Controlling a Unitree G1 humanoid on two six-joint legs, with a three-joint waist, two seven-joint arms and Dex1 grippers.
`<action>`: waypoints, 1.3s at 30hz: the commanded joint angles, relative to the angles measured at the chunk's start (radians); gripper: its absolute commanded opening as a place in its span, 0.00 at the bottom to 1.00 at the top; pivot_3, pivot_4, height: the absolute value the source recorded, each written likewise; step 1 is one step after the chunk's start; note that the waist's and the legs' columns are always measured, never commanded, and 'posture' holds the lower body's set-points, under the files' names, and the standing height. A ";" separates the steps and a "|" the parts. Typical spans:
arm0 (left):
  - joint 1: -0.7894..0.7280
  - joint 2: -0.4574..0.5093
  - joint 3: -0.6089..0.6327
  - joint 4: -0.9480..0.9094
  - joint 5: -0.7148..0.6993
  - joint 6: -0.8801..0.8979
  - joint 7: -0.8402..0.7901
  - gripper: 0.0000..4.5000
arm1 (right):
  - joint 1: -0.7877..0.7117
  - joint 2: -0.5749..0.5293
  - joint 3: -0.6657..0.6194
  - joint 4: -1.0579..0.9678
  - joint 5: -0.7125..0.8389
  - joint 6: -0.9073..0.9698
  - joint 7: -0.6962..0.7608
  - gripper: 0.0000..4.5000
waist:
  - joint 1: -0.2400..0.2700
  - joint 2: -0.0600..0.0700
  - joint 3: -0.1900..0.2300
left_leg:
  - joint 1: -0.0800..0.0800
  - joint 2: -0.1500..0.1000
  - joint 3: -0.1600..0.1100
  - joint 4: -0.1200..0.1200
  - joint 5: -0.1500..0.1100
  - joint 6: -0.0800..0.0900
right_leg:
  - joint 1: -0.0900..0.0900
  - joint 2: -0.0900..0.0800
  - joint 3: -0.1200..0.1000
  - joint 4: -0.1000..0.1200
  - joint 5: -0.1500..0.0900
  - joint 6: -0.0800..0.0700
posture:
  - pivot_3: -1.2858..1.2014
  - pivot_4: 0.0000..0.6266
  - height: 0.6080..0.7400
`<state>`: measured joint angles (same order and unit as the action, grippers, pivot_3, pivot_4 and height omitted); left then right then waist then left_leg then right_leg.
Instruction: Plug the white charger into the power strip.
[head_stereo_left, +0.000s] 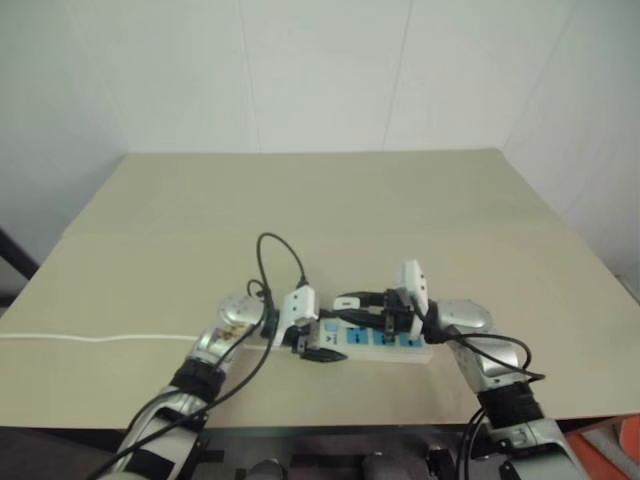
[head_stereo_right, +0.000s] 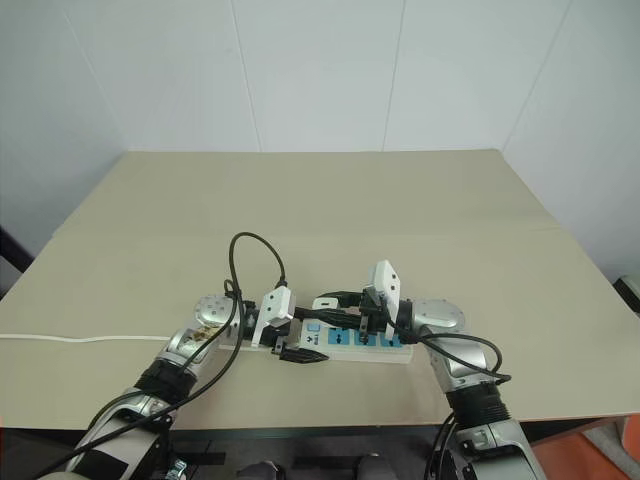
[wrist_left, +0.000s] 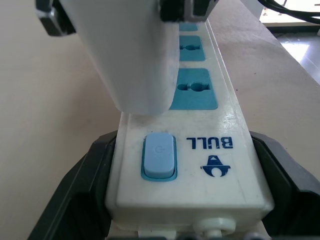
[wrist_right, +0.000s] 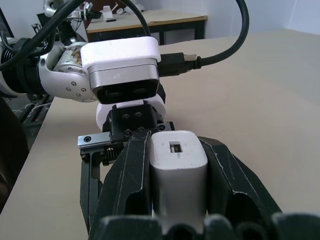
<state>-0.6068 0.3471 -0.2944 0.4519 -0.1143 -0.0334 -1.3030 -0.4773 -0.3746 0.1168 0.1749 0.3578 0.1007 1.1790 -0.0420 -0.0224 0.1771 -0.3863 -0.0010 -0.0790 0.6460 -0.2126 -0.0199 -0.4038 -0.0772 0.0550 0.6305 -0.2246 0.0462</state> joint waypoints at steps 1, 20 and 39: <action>0.017 0.025 -0.014 -0.026 0.018 0.012 -0.005 0.73 | -0.001 -0.029 -0.013 0.018 -0.015 -0.019 0.003 0.26 | 0.000 0.000 0.000 | 0.000 0.000 0.000 0.000 0.000 0.000 | 0.000 0.000 0.000 0.000 0.000 0.000 | 0.52 0.24 1.00; 0.027 0.042 -0.019 -0.048 0.011 0.027 0.001 0.73 | 0.018 -0.007 0.005 0.082 -0.047 -0.109 -0.045 0.26 | -0.005 -0.001 -0.001 | 0.002 0.000 0.000 0.000 0.000 0.000 | 0.001 0.001 0.001 0.001 -0.001 0.001 | 0.52 0.24 1.00; 0.029 0.056 -0.019 -0.058 0.005 0.036 -0.004 0.73 | 0.035 -0.026 -0.003 0.105 -0.021 -0.186 -0.012 0.26 | -0.007 -0.003 -0.002 | 0.005 0.002 0.001 0.000 0.000 0.000 | 0.002 0.002 0.003 0.001 -0.002 0.003 | 0.52 0.24 1.00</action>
<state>-0.5904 0.3735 -0.2996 0.4206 -0.1229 0.0014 -1.2807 -0.4593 -0.3667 0.1463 0.2537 0.3440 -0.1213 1.1790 -0.0489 -0.0256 0.1747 -0.3811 0.0006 -0.0784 0.6455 -0.2126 -0.0199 -0.4018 -0.0749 0.0577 0.6317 -0.2265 0.0495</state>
